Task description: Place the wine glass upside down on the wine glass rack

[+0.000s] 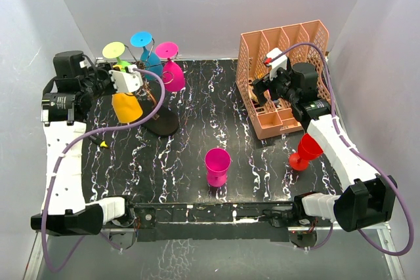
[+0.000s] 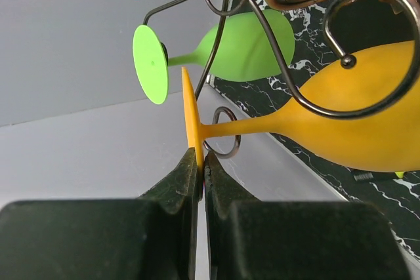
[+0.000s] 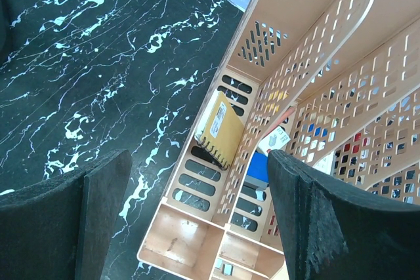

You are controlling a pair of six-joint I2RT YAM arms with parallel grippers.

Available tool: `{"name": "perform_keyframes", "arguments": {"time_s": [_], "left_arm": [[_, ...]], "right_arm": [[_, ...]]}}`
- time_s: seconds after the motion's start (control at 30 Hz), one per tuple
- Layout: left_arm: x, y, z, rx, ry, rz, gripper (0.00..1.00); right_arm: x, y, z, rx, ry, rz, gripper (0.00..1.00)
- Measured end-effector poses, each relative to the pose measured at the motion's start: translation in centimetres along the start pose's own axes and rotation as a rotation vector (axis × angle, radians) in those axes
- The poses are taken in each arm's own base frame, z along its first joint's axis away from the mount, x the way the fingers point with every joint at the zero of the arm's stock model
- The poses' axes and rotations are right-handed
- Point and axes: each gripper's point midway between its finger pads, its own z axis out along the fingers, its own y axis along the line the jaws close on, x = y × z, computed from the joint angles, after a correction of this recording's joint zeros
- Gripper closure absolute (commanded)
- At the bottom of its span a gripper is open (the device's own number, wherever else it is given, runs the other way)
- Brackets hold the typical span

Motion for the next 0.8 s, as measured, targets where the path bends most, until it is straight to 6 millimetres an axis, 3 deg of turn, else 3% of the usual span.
{"name": "perform_keyframes", "arguments": {"time_s": [0.43, 0.8], "left_arm": [[-0.6, 2.2, 1.5, -0.085, -0.027, -0.024, 1.00], [1.1, 2.2, 3.0, -0.128, 0.040, -0.061, 1.00]], "right_arm": [[0.0, 0.0, 0.0, -0.007, -0.003, 0.005, 0.09], [0.1, -0.3, -0.1, -0.002, -0.002, 0.008, 0.08]]}}
